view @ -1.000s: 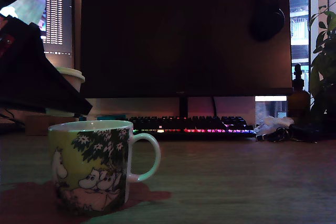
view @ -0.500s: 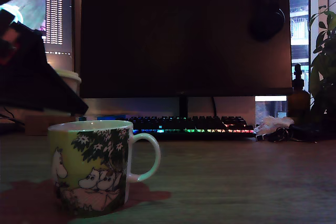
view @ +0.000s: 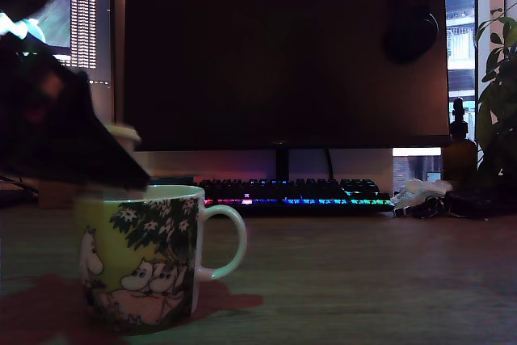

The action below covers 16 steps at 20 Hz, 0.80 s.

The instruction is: Pick up the coffee capsules on the table and drop them inside the coffee cup

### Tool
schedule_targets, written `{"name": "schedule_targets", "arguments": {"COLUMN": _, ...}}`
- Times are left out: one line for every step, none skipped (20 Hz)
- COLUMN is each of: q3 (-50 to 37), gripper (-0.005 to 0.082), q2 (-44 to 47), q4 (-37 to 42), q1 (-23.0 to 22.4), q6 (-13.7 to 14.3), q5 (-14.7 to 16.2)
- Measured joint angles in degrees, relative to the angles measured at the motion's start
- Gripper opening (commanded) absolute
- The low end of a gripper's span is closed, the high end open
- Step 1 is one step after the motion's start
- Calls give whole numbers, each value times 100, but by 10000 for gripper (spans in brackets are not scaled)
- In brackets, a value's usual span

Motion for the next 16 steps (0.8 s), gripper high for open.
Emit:
{"name": "schedule_targets", "arguments": {"q3": 0, "gripper": 147, "q2": 46, "q4": 35, "q1": 0, "q6": 0, "q5": 7}}
{"name": "schedule_targets", "arguments": {"q3": 0, "gripper": 147, "q2": 77, "q4": 66, "q1": -2, "q6": 0, "q5": 9}}
{"name": "schedule_targets", "arguments": {"q3": 4, "gripper": 147, "q2": 105, "q4": 83, "q1": -11, "q6": 0, "q5": 11}}
{"name": "schedule_targets", "arguments": {"q3": 7, "gripper": 147, "q2": 109, "q4": 103, "q1": -11, "q6": 0, "q5": 9}}
{"name": "schedule_targets", "arguments": {"q3": 7, "gripper": 147, "q2": 109, "q4": 120, "q1": -11, "q6": 0, "q5": 24}}
{"name": "schedule_targets", "arguments": {"q3": 7, "gripper": 147, "q2": 125, "q4": 151, "q1": -11, "q6": -2, "q5": 77}}
{"name": "schedule_targets", "arguments": {"q3": 7, "gripper": 147, "q2": 151, "q4": 177, "q1": -11, "q6": -2, "q5": 146}}
{"name": "schedule_targets", "arguments": {"q3": 7, "gripper": 147, "q2": 160, "q4": 190, "q1": -11, "q6": -2, "q5": 168}}
{"name": "schedule_targets", "arguments": {"q3": 7, "gripper": 147, "q2": 160, "q4": 199, "q1": -9, "q6": -2, "q5": 197}}
{"name": "schedule_targets", "arguments": {"q3": 7, "gripper": 147, "q2": 160, "q4": 199, "q1": -9, "q6": -2, "q5": 203}}
{"name": "schedule_targets", "arguments": {"q3": 7, "gripper": 147, "q2": 160, "q4": 199, "q1": -9, "q6": -2, "q5": 210}}
{"name": "schedule_targets", "arguments": {"q3": 7, "gripper": 147, "q2": 160, "q4": 203, "q1": -9, "q6": -2, "q5": 225}}
{"name": "schedule_targets", "arguments": {"q3": 7, "gripper": 147, "q2": 160, "q4": 208, "q1": -7, "q6": -2, "q5": 317}}
{"name": "schedule_targets", "arguments": {"q3": 7, "gripper": 147, "q2": 160, "q4": 208, "q1": -7, "q6": -4, "q5": 391}}
{"name": "schedule_targets", "arguments": {"q3": 7, "gripper": 147, "q2": 160, "q4": 208, "q1": -7, "q6": -4, "q5": 413}}
{"name": "schedule_targets", "arguments": {"q3": 7, "gripper": 147, "q2": 160, "q4": 208, "q1": -7, "q6": -2, "q5": 426}}
